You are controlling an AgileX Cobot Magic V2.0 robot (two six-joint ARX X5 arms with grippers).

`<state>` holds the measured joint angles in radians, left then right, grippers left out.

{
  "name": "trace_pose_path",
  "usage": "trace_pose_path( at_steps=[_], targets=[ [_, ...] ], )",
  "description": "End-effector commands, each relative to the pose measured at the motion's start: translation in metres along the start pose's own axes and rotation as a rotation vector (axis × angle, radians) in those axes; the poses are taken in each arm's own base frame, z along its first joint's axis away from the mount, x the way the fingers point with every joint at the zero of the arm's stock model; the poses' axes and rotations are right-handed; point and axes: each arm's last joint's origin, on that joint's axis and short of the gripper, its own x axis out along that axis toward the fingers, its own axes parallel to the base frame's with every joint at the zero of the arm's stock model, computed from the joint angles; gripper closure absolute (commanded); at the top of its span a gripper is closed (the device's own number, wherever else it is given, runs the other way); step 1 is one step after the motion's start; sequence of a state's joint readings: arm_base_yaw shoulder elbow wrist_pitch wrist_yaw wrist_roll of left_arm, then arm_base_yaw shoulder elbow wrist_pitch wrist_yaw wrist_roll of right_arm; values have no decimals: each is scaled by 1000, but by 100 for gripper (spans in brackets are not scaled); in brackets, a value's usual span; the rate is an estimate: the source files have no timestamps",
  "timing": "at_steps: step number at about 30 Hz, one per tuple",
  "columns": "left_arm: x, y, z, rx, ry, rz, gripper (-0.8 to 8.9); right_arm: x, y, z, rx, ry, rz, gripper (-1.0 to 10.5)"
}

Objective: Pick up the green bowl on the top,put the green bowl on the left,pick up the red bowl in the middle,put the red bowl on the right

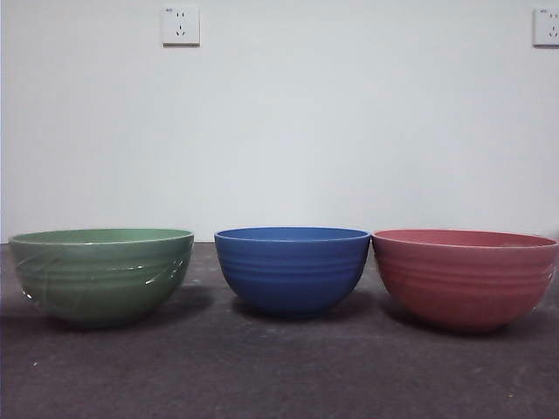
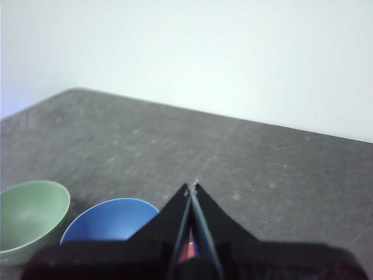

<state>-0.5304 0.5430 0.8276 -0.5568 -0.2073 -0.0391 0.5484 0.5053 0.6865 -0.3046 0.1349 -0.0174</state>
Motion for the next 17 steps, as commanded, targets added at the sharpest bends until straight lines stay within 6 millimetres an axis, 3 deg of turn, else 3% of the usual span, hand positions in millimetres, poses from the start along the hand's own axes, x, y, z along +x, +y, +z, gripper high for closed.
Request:
trace_pose_path(
  at_steps=[1,6,17],
  targets=[
    [3,0,-21,-22,-21,3,821,-9,-1,-24,61,-28,-5,963],
    [8,0,-39,-14,35,6,817,-13,-1,-37,109,30,-7,961],
    [12,0,-48,9,140,9,817,-15,-1,-56,75,225,-13,945]
  ],
)
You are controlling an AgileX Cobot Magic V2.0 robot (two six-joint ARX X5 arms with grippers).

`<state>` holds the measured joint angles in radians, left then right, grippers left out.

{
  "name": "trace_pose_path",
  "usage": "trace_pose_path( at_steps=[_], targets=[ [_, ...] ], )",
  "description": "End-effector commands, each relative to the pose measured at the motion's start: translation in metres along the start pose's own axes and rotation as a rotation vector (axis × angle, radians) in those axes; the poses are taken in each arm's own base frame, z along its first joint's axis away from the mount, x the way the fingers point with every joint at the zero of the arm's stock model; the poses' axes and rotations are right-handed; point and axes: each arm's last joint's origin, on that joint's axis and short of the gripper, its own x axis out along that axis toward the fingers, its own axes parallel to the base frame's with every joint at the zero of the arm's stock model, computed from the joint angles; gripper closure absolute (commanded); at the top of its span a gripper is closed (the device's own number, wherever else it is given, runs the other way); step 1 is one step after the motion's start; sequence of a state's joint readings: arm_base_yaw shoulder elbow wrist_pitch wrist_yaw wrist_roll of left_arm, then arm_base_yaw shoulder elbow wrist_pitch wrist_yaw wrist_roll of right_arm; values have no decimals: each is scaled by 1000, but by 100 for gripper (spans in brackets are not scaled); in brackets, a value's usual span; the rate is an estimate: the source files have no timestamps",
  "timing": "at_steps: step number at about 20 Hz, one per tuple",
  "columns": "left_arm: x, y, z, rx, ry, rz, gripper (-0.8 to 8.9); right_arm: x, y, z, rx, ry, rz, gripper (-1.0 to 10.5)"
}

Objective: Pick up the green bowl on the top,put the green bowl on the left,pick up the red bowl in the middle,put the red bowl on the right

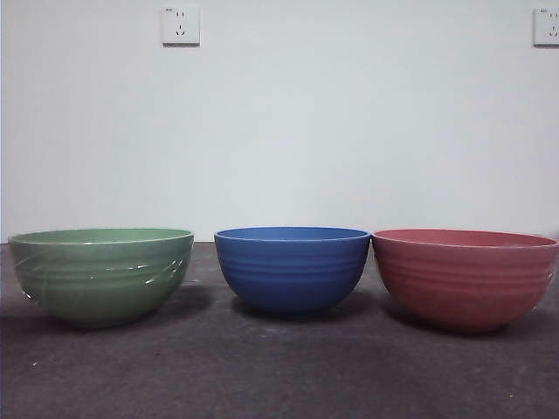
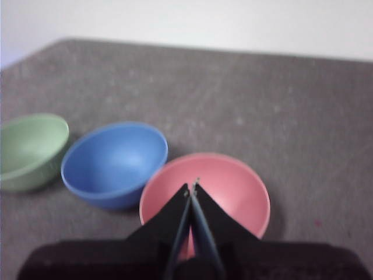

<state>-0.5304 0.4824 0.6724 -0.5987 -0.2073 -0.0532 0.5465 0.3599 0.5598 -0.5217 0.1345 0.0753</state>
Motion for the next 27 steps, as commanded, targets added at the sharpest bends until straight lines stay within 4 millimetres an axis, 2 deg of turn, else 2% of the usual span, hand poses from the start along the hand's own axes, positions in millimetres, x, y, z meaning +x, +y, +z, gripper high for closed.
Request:
trace_pose_path(
  at_steps=[1,5,8,11,13,14,16,19,21,23,27],
  targets=[
    [1,0,-2,-5,7,3,817,1,0,-6,6,49,-7,945],
    [1,0,-3,8,17,2,817,1,-1,-12,-3,109,-13,945],
    [-18,11,-9,91,-19,103,817,1,-1,-14,-5,126,-14,945],
    [-35,19,-14,31,-151,151,817,1,-1,-14,-5,125,-14,945],
    [-39,24,-23,-5,-284,216,817,0,-1,-13,-4,124,-14,945],
    [-36,27,-31,-5,-331,259,817,0,-1,-13,-4,124,-13,945],
    [-19,31,-53,-17,-377,322,817,0,-1,-13,-4,124,-13,945],
    [16,35,-92,-25,-304,305,817,0,-1,-13,-4,124,-13,945],
    [32,35,-114,-59,-237,251,817,0,-1,-13,-4,125,-13,945],
    [41,34,-128,-85,-192,239,817,0,-1,-13,-4,124,-13,945],
    [47,34,-139,-89,-180,239,817,0,-1,-13,-4,124,-13,945]
  ],
)
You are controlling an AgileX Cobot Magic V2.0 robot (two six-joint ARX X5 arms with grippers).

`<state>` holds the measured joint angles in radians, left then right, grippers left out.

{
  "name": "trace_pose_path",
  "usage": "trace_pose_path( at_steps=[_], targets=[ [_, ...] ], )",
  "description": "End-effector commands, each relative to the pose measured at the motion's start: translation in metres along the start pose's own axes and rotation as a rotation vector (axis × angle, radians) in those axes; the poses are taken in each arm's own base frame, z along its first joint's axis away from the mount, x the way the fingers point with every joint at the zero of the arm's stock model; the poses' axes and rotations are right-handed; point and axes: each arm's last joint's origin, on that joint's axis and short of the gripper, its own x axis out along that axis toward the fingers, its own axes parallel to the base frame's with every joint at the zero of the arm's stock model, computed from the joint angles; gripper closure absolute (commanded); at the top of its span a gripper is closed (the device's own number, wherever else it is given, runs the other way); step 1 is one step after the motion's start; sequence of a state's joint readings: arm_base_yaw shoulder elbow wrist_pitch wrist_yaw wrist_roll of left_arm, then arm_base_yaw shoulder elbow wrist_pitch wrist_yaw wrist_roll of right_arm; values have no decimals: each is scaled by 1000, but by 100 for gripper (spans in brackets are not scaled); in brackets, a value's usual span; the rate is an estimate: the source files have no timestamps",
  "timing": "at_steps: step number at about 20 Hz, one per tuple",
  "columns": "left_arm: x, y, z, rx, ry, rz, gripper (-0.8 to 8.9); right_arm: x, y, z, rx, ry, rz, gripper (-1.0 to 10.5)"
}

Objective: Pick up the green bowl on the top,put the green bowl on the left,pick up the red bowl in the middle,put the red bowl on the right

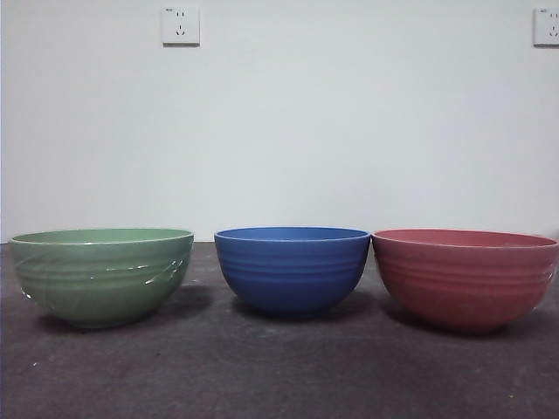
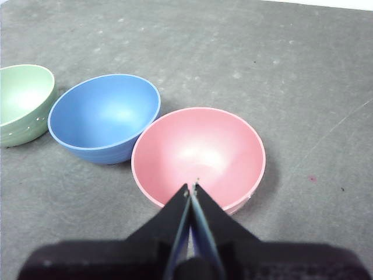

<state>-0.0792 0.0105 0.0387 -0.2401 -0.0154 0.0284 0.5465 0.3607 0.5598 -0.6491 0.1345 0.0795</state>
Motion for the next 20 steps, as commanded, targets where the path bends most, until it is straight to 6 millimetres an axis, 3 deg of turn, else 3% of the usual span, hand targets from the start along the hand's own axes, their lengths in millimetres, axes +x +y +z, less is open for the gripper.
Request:
trace_pose_path(
  at_steps=[1,20],
  targets=[
    [2,0,-5,-11,-1,-11,817,1,0,-1,9,-2,-3,945],
    [2,-1,-5,-10,-2,-20,817,1,0,-1,1,-2,-3,945]
  ],
)
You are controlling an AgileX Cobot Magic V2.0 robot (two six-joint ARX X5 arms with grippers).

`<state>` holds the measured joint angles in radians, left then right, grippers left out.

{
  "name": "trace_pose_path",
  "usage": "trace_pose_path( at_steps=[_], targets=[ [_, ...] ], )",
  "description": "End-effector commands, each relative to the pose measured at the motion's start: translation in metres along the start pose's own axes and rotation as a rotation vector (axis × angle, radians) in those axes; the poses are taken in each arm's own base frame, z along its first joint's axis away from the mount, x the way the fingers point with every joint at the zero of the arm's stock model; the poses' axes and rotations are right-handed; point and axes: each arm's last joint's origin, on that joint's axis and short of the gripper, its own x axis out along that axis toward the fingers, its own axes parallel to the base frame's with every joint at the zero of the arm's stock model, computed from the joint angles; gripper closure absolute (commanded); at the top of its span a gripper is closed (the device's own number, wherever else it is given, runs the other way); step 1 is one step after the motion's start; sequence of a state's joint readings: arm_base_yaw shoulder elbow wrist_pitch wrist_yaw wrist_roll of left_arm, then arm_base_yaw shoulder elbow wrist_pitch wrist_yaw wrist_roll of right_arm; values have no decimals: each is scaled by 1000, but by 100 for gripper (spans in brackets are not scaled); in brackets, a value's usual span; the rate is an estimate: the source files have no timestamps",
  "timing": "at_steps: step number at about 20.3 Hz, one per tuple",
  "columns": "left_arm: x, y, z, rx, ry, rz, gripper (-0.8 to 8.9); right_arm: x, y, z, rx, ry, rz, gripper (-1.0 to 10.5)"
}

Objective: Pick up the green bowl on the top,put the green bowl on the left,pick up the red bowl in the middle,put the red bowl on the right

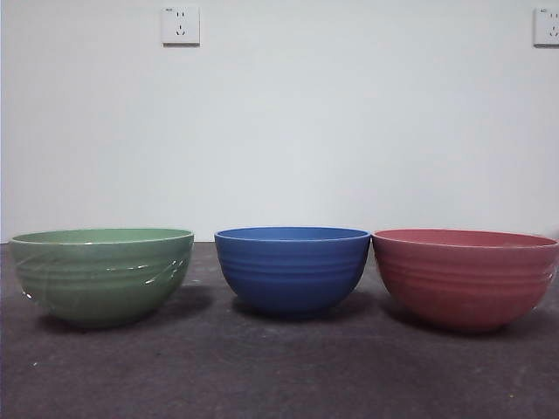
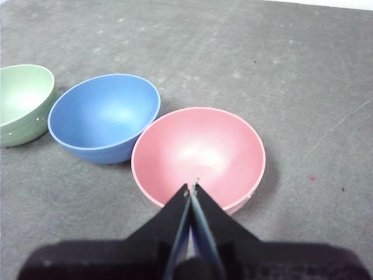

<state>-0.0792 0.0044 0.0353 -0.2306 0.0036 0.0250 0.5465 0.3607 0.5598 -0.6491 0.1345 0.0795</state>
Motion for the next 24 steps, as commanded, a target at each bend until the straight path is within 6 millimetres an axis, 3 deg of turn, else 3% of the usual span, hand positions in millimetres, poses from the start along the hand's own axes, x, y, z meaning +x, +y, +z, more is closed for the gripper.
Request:
trace_pose_path(
  at_steps=[1,5,8,12,18,24],
  targets=[
    [2,0,-5,-6,10,-1,817,1,0,-1,-41,-4,-2,945],
    [2,0,-5,-6,10,-1,817,5,-11,-15,-76,-156,-123,945],
    [2,0,-5,-6,10,-1,817,26,-26,-49,-18,-267,-174,945],
    [2,0,-5,-6,10,-1,817,44,-34,-82,4,-287,-151,945],
    [2,0,-5,-6,10,-1,817,53,-35,-99,12,-273,-160,945],
    [2,0,-5,-6,10,-1,817,53,-35,-99,14,-271,-177,945]
  ],
)
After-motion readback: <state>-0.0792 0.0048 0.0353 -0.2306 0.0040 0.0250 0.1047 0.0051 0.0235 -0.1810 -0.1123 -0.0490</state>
